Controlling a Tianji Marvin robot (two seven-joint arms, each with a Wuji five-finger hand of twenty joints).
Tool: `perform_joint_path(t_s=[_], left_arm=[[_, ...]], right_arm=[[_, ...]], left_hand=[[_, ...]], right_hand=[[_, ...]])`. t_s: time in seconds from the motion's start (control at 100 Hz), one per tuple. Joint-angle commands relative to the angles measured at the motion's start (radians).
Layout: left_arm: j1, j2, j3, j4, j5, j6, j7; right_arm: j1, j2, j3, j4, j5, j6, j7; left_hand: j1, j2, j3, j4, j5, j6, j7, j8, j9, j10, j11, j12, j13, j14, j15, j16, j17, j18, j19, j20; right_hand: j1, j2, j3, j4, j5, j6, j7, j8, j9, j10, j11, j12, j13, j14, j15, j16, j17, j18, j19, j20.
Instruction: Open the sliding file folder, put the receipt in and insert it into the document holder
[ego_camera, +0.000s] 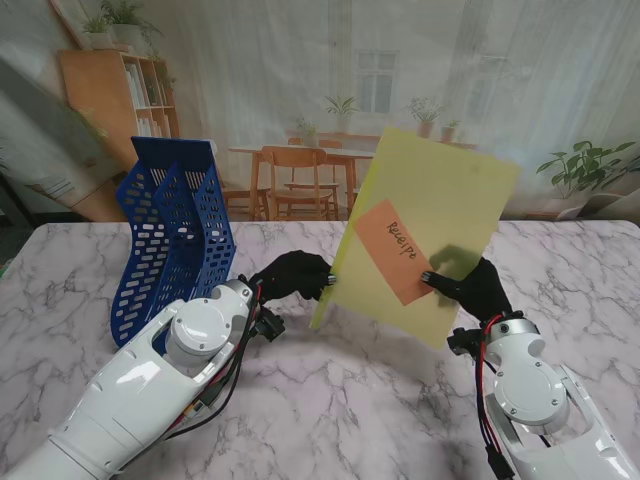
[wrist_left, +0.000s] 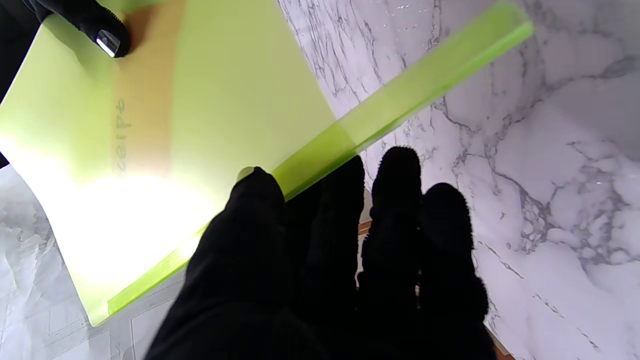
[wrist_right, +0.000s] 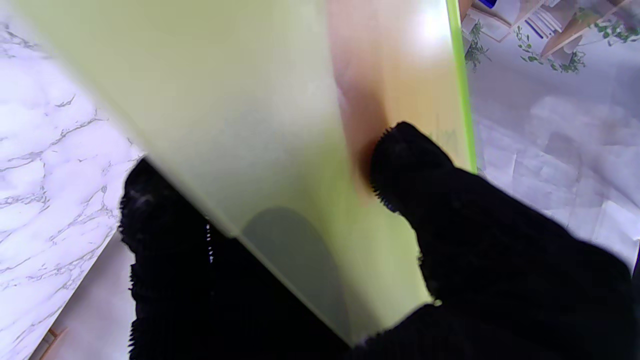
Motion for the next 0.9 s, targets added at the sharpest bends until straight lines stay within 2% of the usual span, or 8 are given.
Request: perform_joint_path(t_s=[0.0,0.89], left_arm=[[-0.010,-0.008,0.002,-0.008,-0.001,0.004,-0.009],[-0.036,-0.027,0.012,-0.021,-0.017,0.045,0.037]], right_arm=[[-0.008,0.002,-0.008,0.008,-0.007,0.009,0.012],[-0.020,0.023,-0.014,0.018,-0.050,0.042,0.090]], left_hand=[[0.030,0.017,0.021,0.022,0.062,-0.072,0.069,0.006,0.031,-0.014,-0.004,-0.011,-0.010,0.018,0.019,0.013,-0.012,-0.021,0.034,0.026],[0.029,0.012,0.029,0.022,0.067,-0.058,0.072,0.010,0.045,0.002,0.010,-0.004,0.010,0.024,0.044,0.021,0.021,-0.027,0.055,0.035]], right_hand=[[0.105,0.010,0.106,0.039,0.067,-0.103,0.082,0.043,0.017,0.016,0.037,0.010,0.022,-0.027,0.065,0.017,0.029,0.007,0.035,0.018],[0.106,-0.001,0.123,0.037,0.080,-0.090,0.075,0.051,0.024,0.029,0.039,0.025,0.021,-0.017,0.092,0.024,0.028,0.020,0.047,0.029]])
